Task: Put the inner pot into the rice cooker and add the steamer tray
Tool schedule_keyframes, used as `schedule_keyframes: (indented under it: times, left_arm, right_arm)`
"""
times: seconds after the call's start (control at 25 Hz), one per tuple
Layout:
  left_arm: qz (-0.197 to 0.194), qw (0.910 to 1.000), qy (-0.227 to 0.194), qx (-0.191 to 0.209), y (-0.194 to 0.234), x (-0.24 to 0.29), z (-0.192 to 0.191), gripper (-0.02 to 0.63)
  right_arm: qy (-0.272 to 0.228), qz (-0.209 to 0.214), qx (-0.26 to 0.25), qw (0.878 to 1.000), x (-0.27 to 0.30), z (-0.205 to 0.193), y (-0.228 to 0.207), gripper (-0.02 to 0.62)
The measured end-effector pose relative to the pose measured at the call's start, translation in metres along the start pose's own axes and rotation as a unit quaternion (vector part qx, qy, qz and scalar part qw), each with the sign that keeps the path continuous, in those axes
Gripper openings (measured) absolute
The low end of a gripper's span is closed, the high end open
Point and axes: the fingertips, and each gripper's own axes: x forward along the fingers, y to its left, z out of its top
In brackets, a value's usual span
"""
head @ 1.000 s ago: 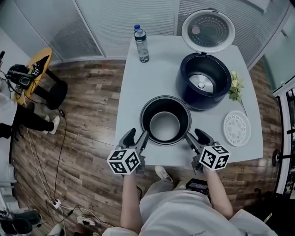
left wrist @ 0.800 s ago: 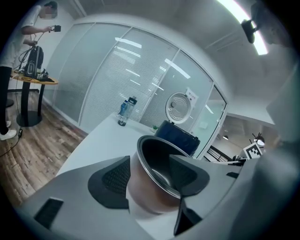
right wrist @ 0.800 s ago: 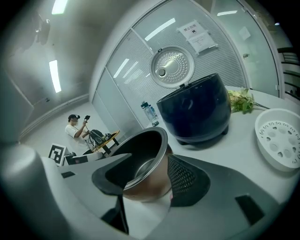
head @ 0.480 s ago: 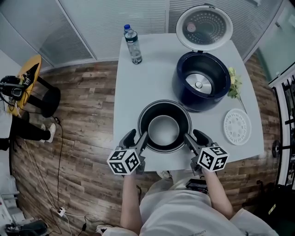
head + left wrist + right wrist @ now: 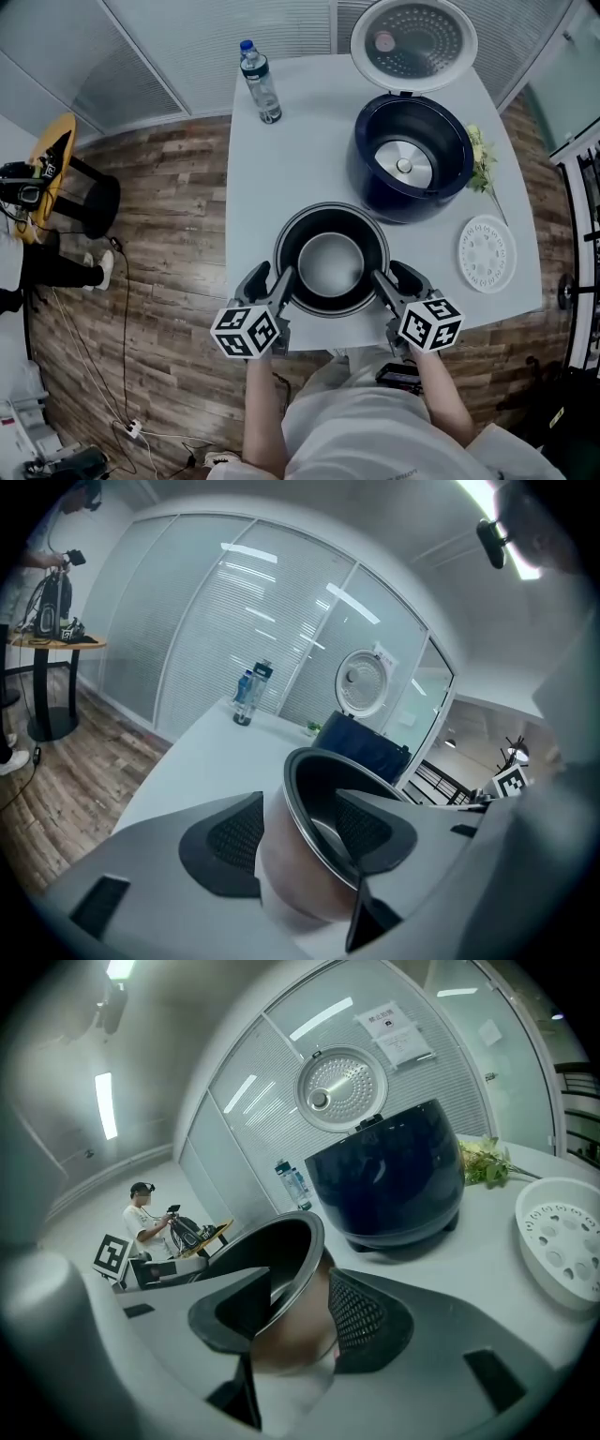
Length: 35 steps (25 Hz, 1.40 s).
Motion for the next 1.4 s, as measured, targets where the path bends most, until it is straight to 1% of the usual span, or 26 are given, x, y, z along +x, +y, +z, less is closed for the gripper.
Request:
schedule_keyframes:
  times: [0.4,0.52,0.6,0.72,0.8,0.96,1.16,1.4]
  left_arm:
    - [-0.018,0.9998,0.001,-0.010,-0.001,0.013,0.003,0.208]
    - [-0.016,0.9998,0.009,-0.009,-0.001,0.014,-0.001,0.195]
    - [-0.011,0.9997,0.019,-0.014,0.002,0.015,-0.006,0.168]
    - [-0.015,0.9993,0.024,-0.026,0.002,0.017,-0.007,0.155]
    - [-0.015,0.9994,0.023,-0.021,0.001,0.017,-0.006,0.124]
    - [-0.007,0.9996,0.024,-0.015,0.000,0.017,-0.006,0.114]
    - [0.001,0.9995,0.022,-0.023,0.002,0.016,-0.005,0.107]
    - [0.003,0.9993,0.025,-0.026,0.002,0.013,-0.006,0.104]
  right_arm:
    - [-0.004,0.001,0.007,1.000,0.005,0.002,-0.002,0.188]
    - [-0.006,-0.001,0.008,1.000,0.004,0.000,-0.001,0.176]
    - [-0.007,-0.001,0.007,1.000,0.004,0.000,0.001,0.167]
    - [-0.007,-0.002,0.006,1.000,0.005,0.001,0.002,0.155]
    - [-0.008,-0.005,0.006,1.000,0.006,0.001,0.002,0.146]
    - [-0.006,-0.010,0.011,1.000,0.006,0.001,0.002,0.140]
    - [-0.004,-0.018,0.007,1.000,0.007,0.002,0.002,0.138]
    - [-0.003,-0.014,0.015,1.000,0.006,0.001,0.002,0.130]
